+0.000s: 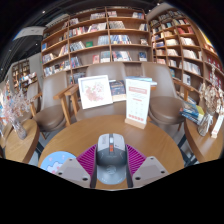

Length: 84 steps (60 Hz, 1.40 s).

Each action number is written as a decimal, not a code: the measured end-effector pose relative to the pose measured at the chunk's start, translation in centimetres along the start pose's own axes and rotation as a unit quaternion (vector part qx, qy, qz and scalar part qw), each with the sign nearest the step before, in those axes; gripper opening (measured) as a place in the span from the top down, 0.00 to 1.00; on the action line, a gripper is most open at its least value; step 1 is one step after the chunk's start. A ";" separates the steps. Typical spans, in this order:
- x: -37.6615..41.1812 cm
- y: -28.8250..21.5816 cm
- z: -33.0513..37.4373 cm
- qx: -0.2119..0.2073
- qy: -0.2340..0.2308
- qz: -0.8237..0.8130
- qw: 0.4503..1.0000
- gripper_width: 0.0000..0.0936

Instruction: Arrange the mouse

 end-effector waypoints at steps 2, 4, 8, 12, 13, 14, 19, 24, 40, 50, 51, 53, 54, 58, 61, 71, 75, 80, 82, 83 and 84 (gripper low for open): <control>2.9 0.2 -0.2 0.000 -0.013 0.005 1.000 0.56; 5.3 0.5 -0.7 0.003 -0.019 0.014 1.000 0.56; 10.0 2.0 -1.8 0.012 -0.032 0.027 0.999 0.56; 13.4 4.3 -2.7 0.025 -0.044 0.032 0.998 0.56; 14.2 4.8 -2.9 0.030 -0.045 0.035 0.998 0.56; 15.2 5.2 -3.4 0.033 -0.046 0.037 0.998 0.56; 17.8 8.2 -3.9 0.054 -0.053 0.041 0.996 0.56; 19.3 10.0 -5.0 0.062 -0.048 0.048 0.996 0.56; 19.6 12.7 -5.9 0.068 -0.022 0.058 0.996 0.47; 19.9 11.4 -4.2 0.056 -0.024 0.065 0.996 0.12; 19.8 11.0 -3.7 0.051 -0.023 0.068 0.996 0.10; 20.1 10.3 -2.2 0.041 -0.023 0.073 0.996 0.08; 20.1 10.0 -1.6 0.036 -0.023 0.074 0.996 0.09; 19.4 8.8 1.2 0.027 -0.021 0.074 0.997 0.09; 19.8 8.6 4.4 0.025 -0.022 0.072 0.997 0.09; 18.7 8.3 14.6 0.005 -0.026 0.068 0.997 0.09; 18.1 8.6 18.4 -0.005 -0.022 0.067 0.998 0.09; 17.1 9.9 22.4 -0.014 -0.016 0.055 0.998 0.09; 16.7 10.1 23.6 -0.015 -0.015 0.052 0.998 0.09; 16.5 10.4 24.1 -0.015 -0.014 0.050 0.999 0.09; 16.4 10.8 24.7 -0.016 -0.013 0.050 0.999 0.08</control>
Point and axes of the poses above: the point between the fingertips, and its own axes, seen from behind it with the camera up: x to the left, y down, z backward, against the way the camera looks, the point moved 2 cm from there along z, backward, against the way the camera looks, and after that the axes turned 12 degrees about -y, right-handed, at the moved point
